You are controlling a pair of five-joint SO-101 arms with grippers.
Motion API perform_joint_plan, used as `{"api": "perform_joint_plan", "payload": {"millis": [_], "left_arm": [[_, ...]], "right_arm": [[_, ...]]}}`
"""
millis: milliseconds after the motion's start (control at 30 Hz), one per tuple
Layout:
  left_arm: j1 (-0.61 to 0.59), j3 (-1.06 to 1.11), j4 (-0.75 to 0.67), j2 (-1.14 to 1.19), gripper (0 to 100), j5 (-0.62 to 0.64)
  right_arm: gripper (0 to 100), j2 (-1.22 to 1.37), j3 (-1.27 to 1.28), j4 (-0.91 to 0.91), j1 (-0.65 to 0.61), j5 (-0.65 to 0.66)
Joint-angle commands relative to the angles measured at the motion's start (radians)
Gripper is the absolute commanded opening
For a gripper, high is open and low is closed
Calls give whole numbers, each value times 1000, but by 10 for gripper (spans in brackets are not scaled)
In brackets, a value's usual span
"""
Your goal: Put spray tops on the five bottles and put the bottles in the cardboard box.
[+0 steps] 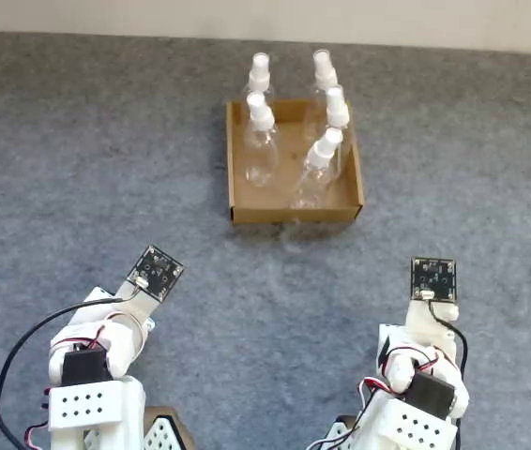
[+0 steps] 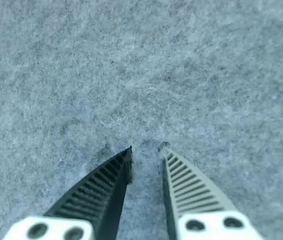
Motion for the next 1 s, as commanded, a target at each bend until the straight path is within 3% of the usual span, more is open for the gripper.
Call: {"api": "perform_joint_plan", "payload": {"millis": [0, 967], "left_arm": [[-12, 25, 3, -12, 95, -6], [-12, 25, 3, -12, 95, -6]], "right_arm": [[27, -2, 160, 4, 10, 11], [27, -2, 160, 4, 10, 11]]}}
